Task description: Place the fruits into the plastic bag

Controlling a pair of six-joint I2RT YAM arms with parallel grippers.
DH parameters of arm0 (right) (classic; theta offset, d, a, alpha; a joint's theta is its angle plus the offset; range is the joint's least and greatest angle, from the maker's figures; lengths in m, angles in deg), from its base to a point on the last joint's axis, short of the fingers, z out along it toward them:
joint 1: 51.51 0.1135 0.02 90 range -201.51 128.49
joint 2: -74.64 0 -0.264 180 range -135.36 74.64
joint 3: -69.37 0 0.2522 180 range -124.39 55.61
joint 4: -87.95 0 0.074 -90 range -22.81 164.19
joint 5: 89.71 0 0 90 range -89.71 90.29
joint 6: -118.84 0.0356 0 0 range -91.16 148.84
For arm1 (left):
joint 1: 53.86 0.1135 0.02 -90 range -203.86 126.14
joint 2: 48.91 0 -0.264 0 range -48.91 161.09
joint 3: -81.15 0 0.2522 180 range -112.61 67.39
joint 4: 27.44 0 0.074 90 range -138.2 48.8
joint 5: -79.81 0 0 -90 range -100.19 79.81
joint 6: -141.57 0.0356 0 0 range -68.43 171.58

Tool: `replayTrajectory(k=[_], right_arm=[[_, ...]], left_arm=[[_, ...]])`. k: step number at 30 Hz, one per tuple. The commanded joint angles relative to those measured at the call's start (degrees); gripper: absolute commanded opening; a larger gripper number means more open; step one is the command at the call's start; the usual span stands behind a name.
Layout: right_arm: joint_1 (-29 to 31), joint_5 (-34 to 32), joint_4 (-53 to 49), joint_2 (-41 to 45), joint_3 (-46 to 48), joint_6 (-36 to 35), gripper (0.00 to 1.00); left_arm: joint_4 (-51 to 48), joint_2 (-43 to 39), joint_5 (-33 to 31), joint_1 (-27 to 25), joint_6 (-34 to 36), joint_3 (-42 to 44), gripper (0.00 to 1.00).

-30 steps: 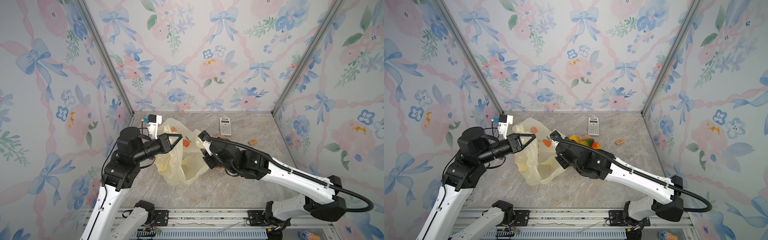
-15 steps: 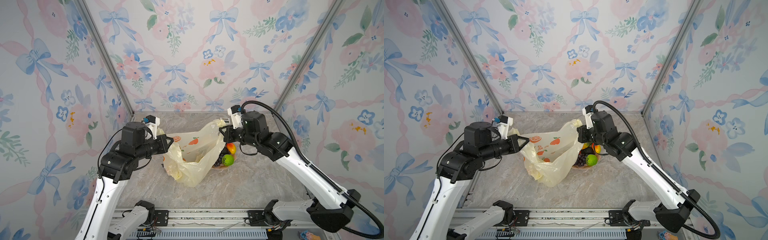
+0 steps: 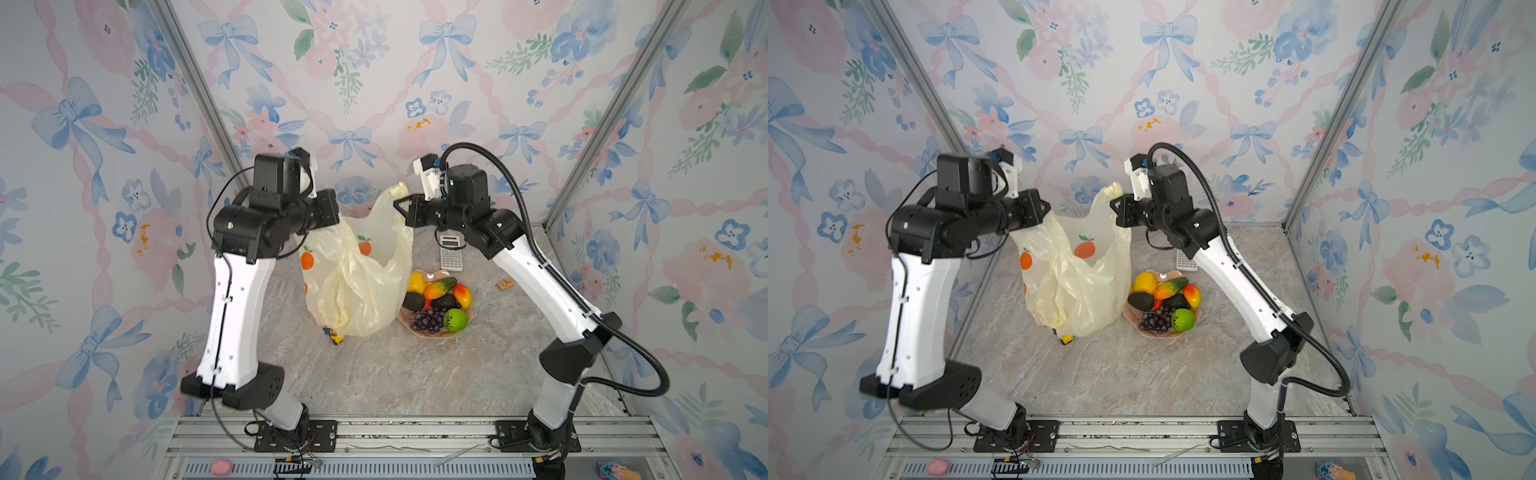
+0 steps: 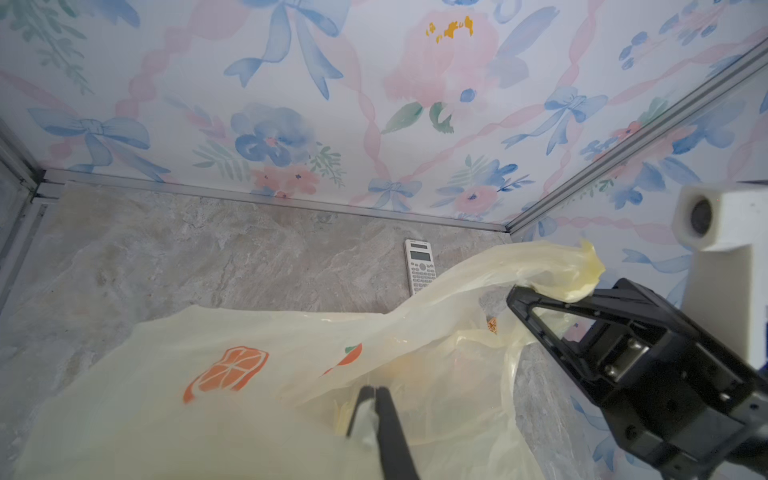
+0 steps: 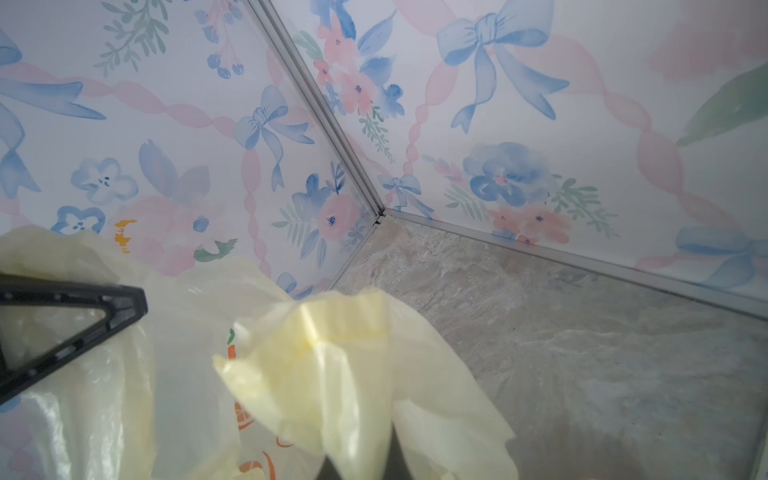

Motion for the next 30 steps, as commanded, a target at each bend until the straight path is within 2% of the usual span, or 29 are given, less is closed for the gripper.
replayTrajectory(k=[1,2,4,6,9,13,15,17,20,23,30], right_arm=[[-1.2,1.0,-0.5,-3.7,-22.7,-4.3,0.00],[-1.0,1.4,1.0,-3.5,-26.7,-4.9,0.00],[-0.7,2.2,6.9,2.2,-22.6,-6.6,0.00],[-0.1,2.0,17.1,13.1,-6.0,-8.9,0.00],[-0.6,1.1,28.6,26.0,17.9,-9.9,0.00],[-1.3,1.6,30.4,33.8,42.5,-8.3,0.00],[-1.4,0.8,27.6,35.0,53.8,-6.4,0.00],[-1.4,0.8,23.6,34.6,61.5,-4.8,0.00],[-1.8,1.8,20.5,33.9,68.3,-1.8,0.00],[-1.9,3.1,18.1,34.4,66.6,-1.7,0.00],[-1.7,5.3,14.9,31.5,54.4,-2.9,0.00]], left_arm=[[4.9,9.3,4.4,1.1,-4.9,-25.4,0.00],[9.1,8.3,6.4,1.5,-6.2,-25.1,0.00],[19.9,1.0,7.2,-0.7,-3.4,-13.9,0.00],[31.7,-10.1,5.6,-4.9,1.7,5.4,0.02],[42.1,-23.0,5.0,-5.5,4.8,28.3,0.04],[43.3,-33.6,5.7,-5.5,9.3,53.3,0.01],[42.3,-38.3,2.1,-5.4,9.4,66.8,0.00],[38.1,-40.1,-4.2,-4.4,8.7,76.1,0.00],[31.8,-38.4,-9.5,0.2,7.6,84.5,0.00],[30.7,-38.3,-7.6,3.1,6.5,86.6,0.00],[30.4,-39.7,-5.2,3.2,5.1,76.8,0.00]])
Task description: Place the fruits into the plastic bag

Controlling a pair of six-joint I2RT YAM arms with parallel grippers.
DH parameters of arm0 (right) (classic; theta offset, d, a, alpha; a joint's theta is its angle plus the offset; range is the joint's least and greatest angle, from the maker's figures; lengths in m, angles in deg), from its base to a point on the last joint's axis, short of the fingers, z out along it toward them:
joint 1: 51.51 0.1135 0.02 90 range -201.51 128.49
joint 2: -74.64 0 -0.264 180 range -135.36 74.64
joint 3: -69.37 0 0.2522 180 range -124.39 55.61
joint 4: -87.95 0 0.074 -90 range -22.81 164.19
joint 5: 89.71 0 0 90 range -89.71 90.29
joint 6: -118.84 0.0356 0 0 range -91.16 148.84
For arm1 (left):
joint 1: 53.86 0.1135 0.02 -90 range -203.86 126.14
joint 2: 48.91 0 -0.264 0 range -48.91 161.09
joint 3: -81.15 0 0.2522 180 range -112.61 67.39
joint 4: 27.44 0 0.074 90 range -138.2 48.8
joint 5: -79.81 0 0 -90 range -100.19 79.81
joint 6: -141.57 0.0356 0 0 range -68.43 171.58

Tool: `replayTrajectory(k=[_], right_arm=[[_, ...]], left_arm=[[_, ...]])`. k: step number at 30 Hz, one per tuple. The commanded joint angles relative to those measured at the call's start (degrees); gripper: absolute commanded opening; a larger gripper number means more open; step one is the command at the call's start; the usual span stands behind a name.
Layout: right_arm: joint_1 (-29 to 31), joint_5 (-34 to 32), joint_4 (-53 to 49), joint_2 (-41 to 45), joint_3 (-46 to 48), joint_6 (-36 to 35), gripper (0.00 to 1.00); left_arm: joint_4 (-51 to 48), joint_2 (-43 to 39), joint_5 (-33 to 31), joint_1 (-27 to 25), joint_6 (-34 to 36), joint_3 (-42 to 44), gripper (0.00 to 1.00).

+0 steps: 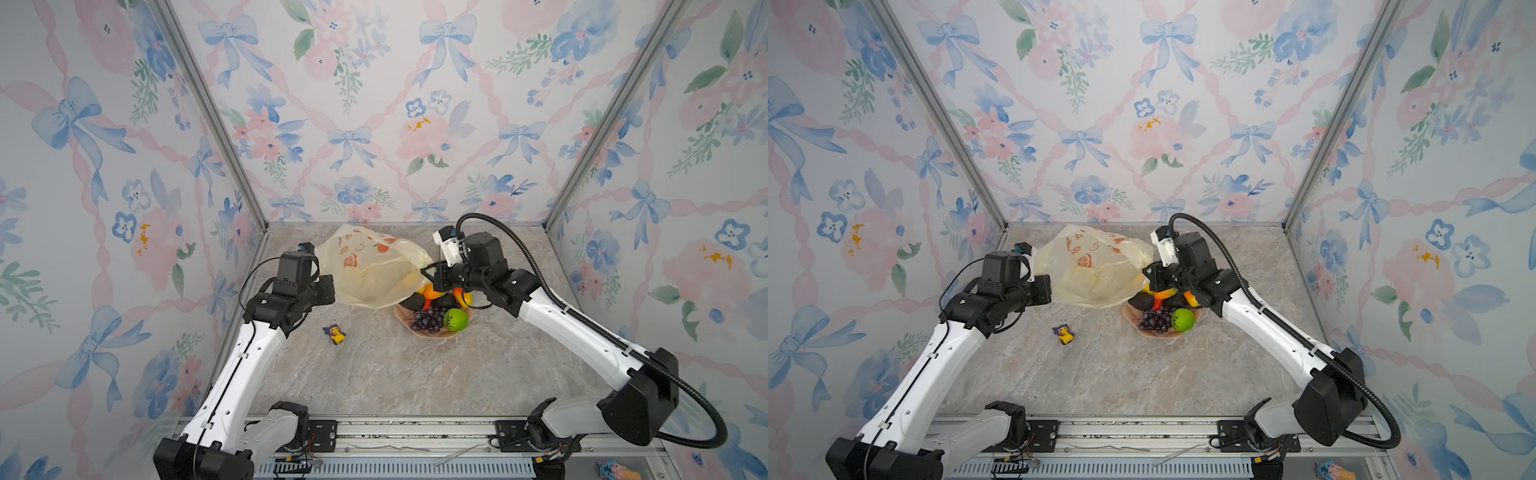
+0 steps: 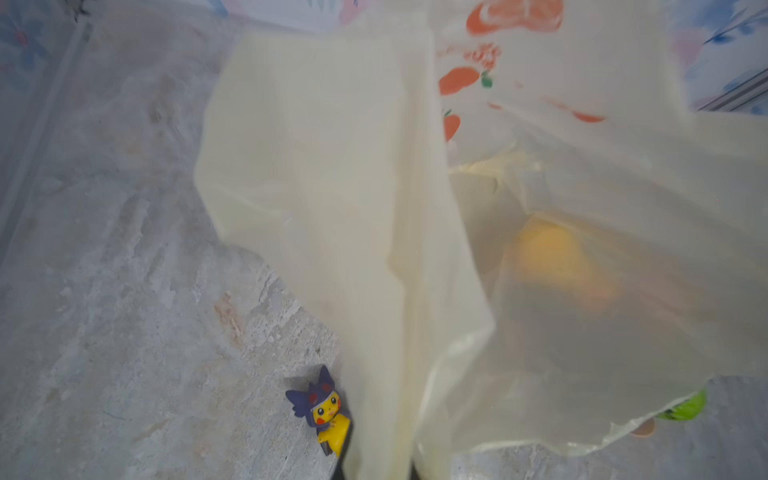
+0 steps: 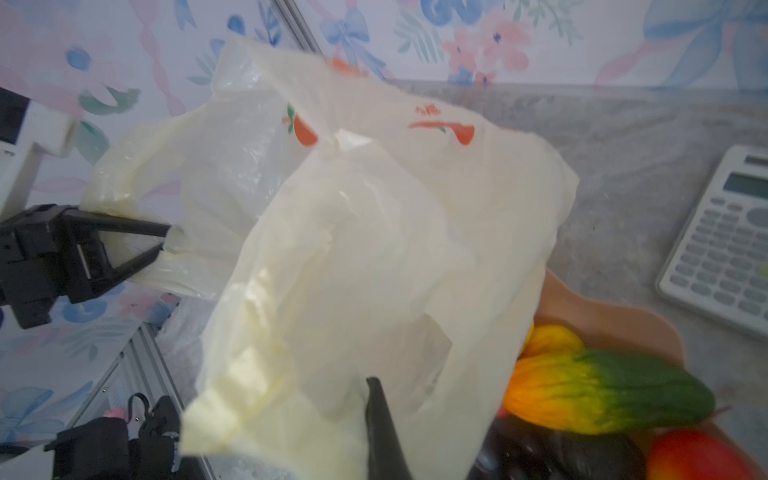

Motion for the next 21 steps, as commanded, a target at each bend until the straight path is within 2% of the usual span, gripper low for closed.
replayTrajectory(k=[1,8,21], right_arm=[[-0.1,3.0,0.9,0.7,-5.7,0.5,0.00],[0.3,4.8,0.5,-1.1,-11.8,2.3,0.00],[7.7,-0.4,-7.2,10.2,-16.6,3.2,0.00]], left_arm=[[0.9,-1.0,1.7,0.1,-0.8,-5.5,0.00],[-1.9,0.6,3.6,0.0,-1.7,-14.0,0.00],[-7.4,-2.9,12.3,-3.8,-7.5,-39.3,0.00]])
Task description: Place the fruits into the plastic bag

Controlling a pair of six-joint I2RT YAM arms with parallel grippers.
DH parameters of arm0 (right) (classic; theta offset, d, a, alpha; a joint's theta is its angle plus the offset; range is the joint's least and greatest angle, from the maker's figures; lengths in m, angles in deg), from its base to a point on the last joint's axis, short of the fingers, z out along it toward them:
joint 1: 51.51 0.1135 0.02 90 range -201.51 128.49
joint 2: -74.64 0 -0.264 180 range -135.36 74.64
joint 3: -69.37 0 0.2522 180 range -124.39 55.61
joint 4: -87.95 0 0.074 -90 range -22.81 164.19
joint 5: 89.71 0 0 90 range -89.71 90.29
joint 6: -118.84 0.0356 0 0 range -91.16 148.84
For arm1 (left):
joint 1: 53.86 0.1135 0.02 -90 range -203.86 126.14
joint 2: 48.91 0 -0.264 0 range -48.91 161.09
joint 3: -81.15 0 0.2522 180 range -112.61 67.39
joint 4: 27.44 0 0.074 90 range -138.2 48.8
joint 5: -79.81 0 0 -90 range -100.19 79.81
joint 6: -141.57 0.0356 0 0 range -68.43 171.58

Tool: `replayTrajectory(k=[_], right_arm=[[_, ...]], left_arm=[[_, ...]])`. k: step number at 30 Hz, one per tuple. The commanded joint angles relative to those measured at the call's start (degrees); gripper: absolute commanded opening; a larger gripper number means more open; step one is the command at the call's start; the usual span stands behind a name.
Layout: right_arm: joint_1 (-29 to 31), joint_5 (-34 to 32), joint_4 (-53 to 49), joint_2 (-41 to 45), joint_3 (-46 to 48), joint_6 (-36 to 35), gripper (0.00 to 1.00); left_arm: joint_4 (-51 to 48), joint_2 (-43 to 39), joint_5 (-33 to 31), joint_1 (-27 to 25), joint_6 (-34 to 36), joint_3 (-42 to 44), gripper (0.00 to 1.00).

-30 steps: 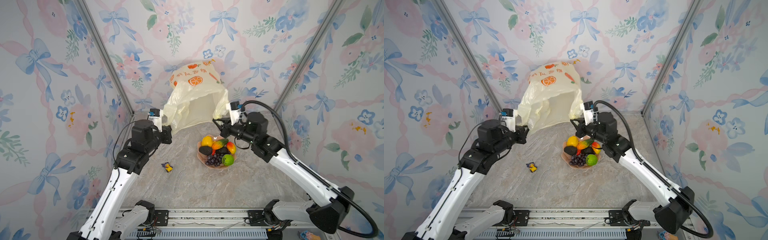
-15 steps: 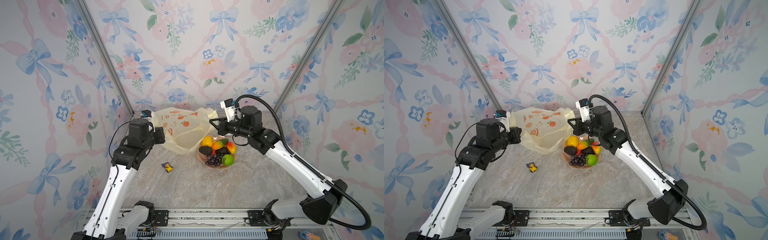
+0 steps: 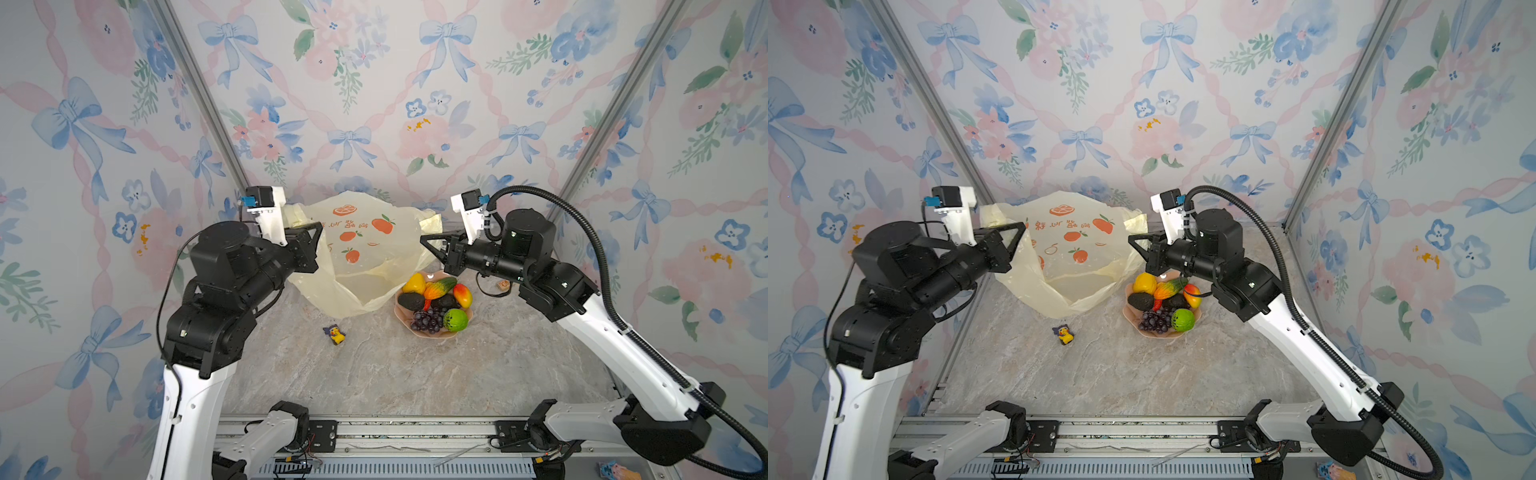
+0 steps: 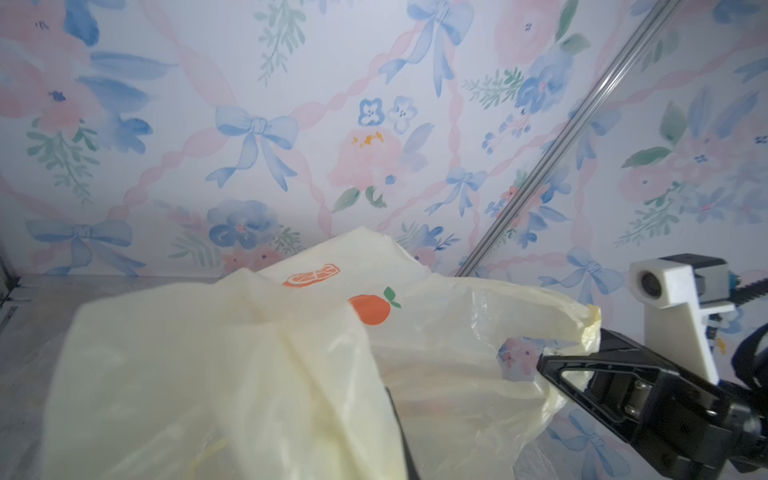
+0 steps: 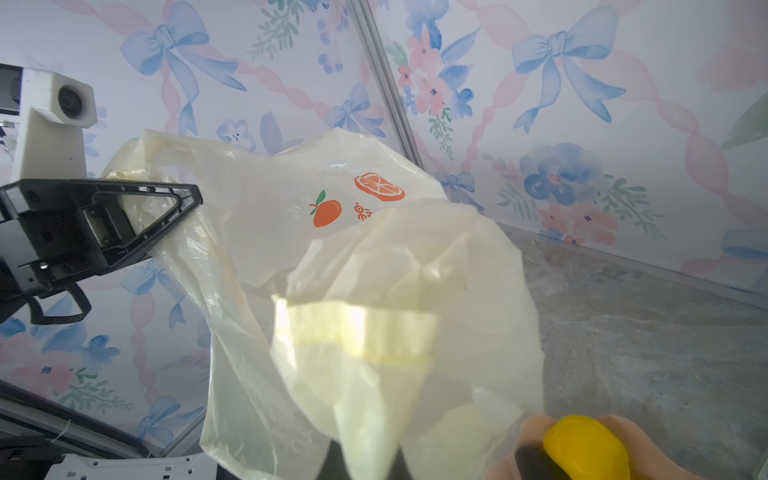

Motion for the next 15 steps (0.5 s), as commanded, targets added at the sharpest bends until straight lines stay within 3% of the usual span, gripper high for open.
replayTrajectory(k=[1,7,12,15], right_arm=[[1.4,-2.8,-4.6,3.3,-2.2,1.4,0.00],[1.2,-6.1,-7.3,5.8,-2.9,4.1,0.00],[-3.5,-5.3,-9.4,-0.7,-6.4,4.7,0.00],[-8.1,-1.6,-3.9,-6.7,-7.9,7.6,0.00]], left_arm=[[-3.2,0.0,4.0,-0.2,-3.3,-5.6,0.00],[-5.4,1.9,6.9,-0.2,-7.8,-7.3,0.00],[-7.2,8.1,4.1,0.1,-6.5,-5.1,0.00],[-7.0,15.3,3.3,1.6,-5.3,-7.7,0.00]])
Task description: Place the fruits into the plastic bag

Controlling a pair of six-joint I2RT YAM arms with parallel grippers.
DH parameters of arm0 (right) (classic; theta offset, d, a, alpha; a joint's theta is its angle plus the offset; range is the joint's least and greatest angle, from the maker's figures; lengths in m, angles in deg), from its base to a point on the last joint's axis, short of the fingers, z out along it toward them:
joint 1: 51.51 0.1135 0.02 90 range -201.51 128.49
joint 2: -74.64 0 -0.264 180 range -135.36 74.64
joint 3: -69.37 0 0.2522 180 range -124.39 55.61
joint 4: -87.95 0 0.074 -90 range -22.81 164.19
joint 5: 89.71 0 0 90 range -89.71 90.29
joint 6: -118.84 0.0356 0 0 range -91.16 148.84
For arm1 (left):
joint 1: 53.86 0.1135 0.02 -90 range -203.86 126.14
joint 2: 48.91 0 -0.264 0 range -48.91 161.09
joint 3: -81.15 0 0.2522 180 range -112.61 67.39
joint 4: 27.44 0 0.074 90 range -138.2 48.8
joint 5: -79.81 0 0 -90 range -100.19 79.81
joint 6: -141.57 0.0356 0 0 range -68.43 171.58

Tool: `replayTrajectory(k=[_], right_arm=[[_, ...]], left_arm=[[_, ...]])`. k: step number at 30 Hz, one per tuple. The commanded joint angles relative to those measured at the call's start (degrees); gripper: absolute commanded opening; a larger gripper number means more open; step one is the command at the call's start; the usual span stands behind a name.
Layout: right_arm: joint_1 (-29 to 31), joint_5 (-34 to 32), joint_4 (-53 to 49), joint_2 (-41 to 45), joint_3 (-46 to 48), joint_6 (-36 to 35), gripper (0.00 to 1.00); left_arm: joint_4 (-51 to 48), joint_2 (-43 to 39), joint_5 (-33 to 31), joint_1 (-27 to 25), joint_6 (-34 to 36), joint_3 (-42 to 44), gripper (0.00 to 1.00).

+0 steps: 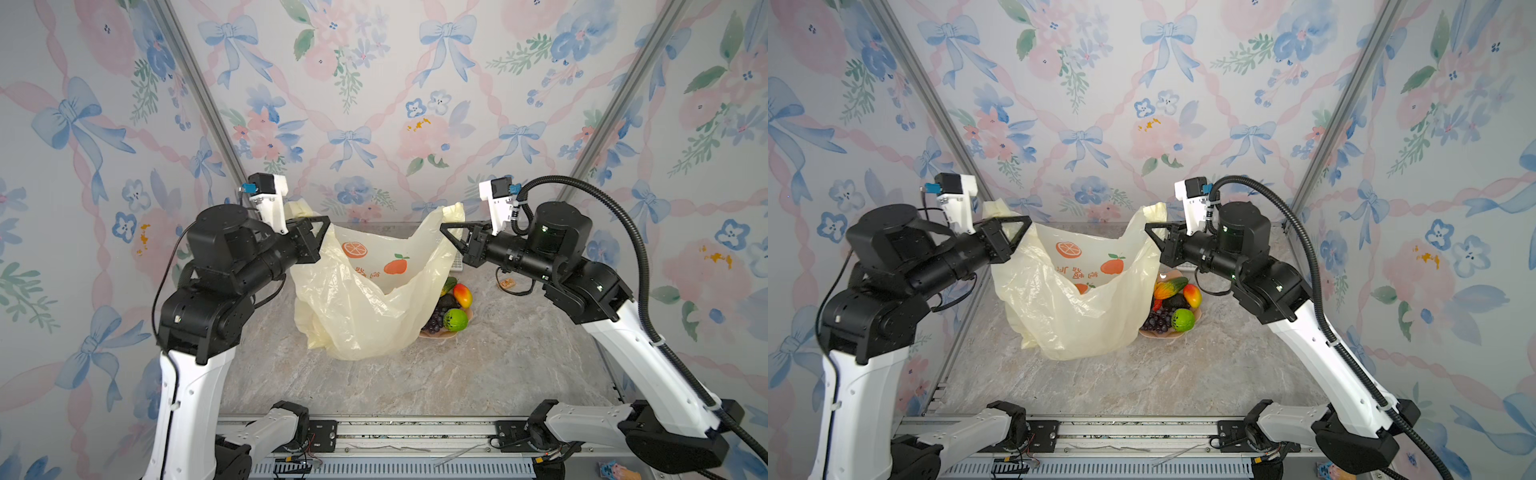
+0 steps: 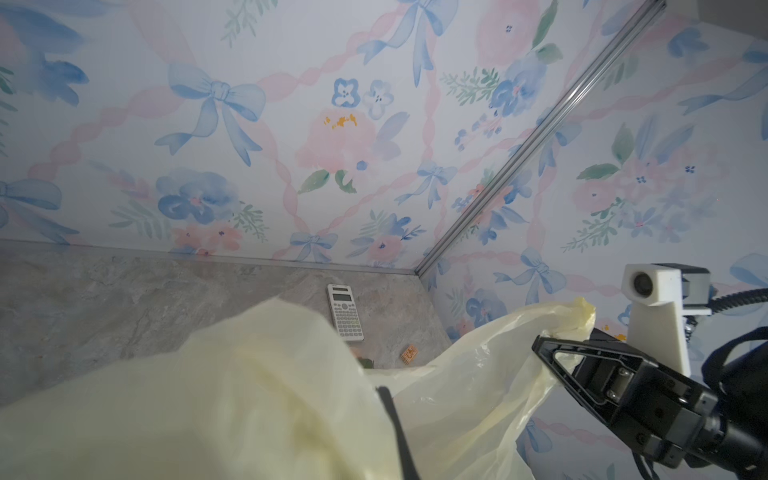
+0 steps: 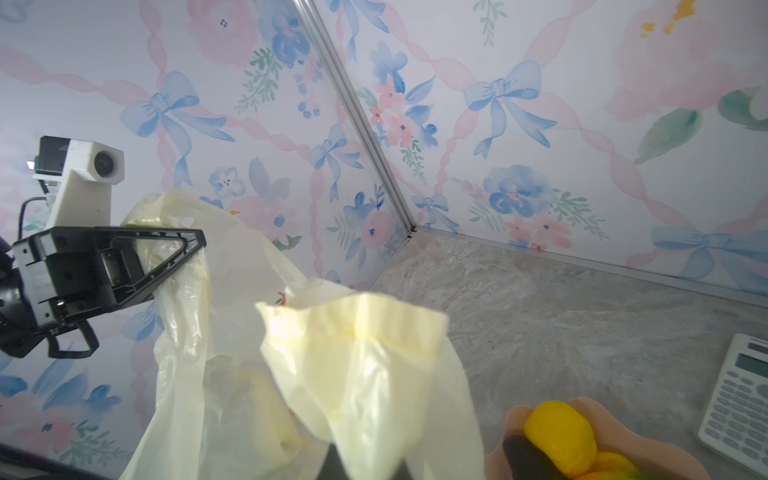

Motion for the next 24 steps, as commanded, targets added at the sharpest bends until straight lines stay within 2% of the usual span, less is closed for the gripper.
replayTrajectory(k=[1,4,8,10,11,12,14,16,19,22,24], right_arm=[[-4.6,3.1,3.9,-7.8,-2.5,3.8,0.00],[-7.3,6.1,10.9,-17.0,-10.2,4.7,0.00],[-9.2,7.1,12.0,-27.9,-30.1,4.7,0.00],[-9.0,7.8,10.4,-31.6,-41.5,4.7,0.00],[-8.8,8.4,9.3,-33.4,-47.6,4.7,0.00],[-8.3,8.9,8.6,-34.6,-52.9,4.5,0.00],[-7.2,9.2,8.8,-34.2,-57.7,3.4,0.00],[-5.7,9.1,11.5,-29.8,-54.7,1.0,0.00],[-2.7,8.4,17.5,-19.6,-40.4,-4.5,0.00],[-1.0,7.3,20.0,-9.0,-21.3,-8.0,0.00],[-0.4,3.8,21.7,-3.0,-2.9,-9.5,0.00]], left_arm=[[-1.8,9.1,-1.3,2.0,1.0,-2.8,0.00],[-1.8,19.7,-2.2,3.4,1.6,-13.7,0.00],[-1.7,34.3,-0.1,2.8,1.0,-37.6,0.00],[-1.3,39.0,0.8,1.1,1.0,-50.8,0.00],[-0.1,40.1,1.2,-0.1,1.2,-55.6,0.00],[2.5,39.5,1.8,-1.2,1.9,-56.9,0.00],[8.6,35.0,1.6,-4.0,4.8,-53.1,0.00],[15.3,27.7,-0.3,-7.1,9.5,-43.6,0.00],[24.7,16.1,-1.5,-9.4,14.3,-27.6,0.00],[28.5,5.1,-1.8,-10.2,19.8,-9.9,0.00],[32.0,-3.6,-4.8,-10.5,22.9,9.0,0.00]])
